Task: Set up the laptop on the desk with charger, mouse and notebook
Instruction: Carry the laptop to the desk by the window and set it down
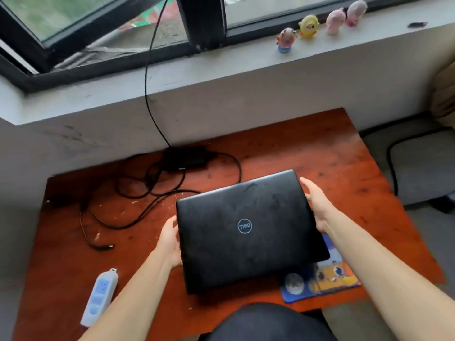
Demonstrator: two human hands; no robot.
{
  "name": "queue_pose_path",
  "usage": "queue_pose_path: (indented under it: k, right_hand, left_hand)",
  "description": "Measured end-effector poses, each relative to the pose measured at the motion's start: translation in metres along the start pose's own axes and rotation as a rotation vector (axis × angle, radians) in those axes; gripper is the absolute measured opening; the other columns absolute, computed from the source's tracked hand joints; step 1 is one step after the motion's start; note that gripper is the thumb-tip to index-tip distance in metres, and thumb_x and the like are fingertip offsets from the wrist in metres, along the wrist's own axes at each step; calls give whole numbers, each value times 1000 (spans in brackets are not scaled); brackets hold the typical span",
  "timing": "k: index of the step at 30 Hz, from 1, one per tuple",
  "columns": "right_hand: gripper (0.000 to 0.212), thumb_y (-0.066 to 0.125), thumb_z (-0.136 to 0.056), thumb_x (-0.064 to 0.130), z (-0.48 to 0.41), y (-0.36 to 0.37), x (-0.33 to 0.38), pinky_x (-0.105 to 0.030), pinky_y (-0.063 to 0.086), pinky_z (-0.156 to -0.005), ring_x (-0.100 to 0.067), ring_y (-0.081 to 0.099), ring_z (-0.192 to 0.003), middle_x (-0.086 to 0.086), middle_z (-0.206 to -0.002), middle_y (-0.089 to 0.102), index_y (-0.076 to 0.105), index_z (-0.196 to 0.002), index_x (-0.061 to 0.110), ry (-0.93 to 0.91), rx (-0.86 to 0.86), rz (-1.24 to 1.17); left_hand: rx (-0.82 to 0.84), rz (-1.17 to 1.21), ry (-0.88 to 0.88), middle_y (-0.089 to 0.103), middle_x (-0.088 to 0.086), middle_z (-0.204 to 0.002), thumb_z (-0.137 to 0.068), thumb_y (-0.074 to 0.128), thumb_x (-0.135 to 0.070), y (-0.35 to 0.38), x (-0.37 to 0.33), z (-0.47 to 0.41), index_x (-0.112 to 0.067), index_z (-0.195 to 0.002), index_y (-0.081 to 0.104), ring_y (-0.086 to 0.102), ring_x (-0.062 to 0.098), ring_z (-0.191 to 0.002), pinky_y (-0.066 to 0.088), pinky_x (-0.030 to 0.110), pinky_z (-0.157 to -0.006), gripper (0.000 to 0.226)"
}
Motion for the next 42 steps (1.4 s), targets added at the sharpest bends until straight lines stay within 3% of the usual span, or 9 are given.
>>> queue_pose_path:
  k: [4,8,13,16,22,26,31,35,42]
  right_hand:
    - [55,58,-78,72,10,43,-52,-26,46,-48,-18,65,-51,0,-61,68,75,-75,21,6,-42,-23]
    - [54,58,-79,72,12,79,-90,-20,45,-40,-16,66,-46,1,-61,70,79,-68,23,44,-100,0]
    - [73,63,-70,76,8,113,-104,-37,54,-84,-25,71,-95,-3,-103,77,74,-114,20,41,-152,104]
    - [85,65,-63,79,8,126,-102,-46,44,-109,-29,66,-112,-6,-118,73,70,-123,20,48,-145,144]
    - [102,67,-52,84,-5,137,-92,-47,44,-108,-28,62,-114,-3,-126,68,63,-132,22,51,-246,196]
    - [122,65,-45,90,-14,132,-82,-48,37,-114,-30,47,-133,-4,-149,47,50,-144,20,101,-312,281]
    - [110,65,-63,78,-15,134,-70,-47,37,-114,-34,44,-136,-10,-153,43,45,-147,11,77,-299,489]
    - [85,66,-84,56,-14,135,-86,-49,35,-114,-40,37,-137,-21,-152,33,37,-151,13,-9,-425,749]
    - [87,76,-81,48,-8,139,-96,-47,38,-111,-40,40,-134,-21,-143,38,33,-150,17,-92,-422,959]
  left_hand:
    - [64,-9,42,64,5,-58,-87,47,-49,-58,-7,-9,-19,-76,65,60,22,-52,48,28,-55,37]
    - [53,11,67,57,1,-52,-86,48,-48,-101,-6,-24,-21,-63,58,55,21,-45,41,27,-57,37]
    - [60,-4,77,58,1,-54,-79,51,-57,-137,-4,-35,-23,-55,60,56,20,-44,43,24,-52,43]
    - [82,-3,81,67,4,-61,-79,52,-63,-146,-9,-44,-20,-58,72,63,22,-49,49,27,-53,51]
    - [48,-3,96,78,5,-104,-79,50,-75,-147,-10,-58,-24,-97,81,75,27,-90,56,42,-83,62]
    - [21,-50,62,68,3,-127,-68,51,-84,-140,-8,-55,-23,-127,66,63,30,-115,44,49,-107,86]
    - [-126,-214,61,34,7,-158,-68,51,-85,-142,-5,-58,-23,-152,37,36,31,-143,30,52,-118,105]
    - [-360,-471,162,20,15,-156,-86,52,-68,-141,7,-63,-28,-156,23,24,38,-143,27,52,-116,86]
    - [-435,-702,221,24,21,-151,-79,72,-53,-133,11,-67,-19,-154,22,27,41,-139,35,52,-110,97]
Point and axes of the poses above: each hand's wrist, its own z-axis away from the middle knuckle, its own y-axis out of the palm, x = y × z, the point moved 2 cm from there along -z, towards the middle knuckle
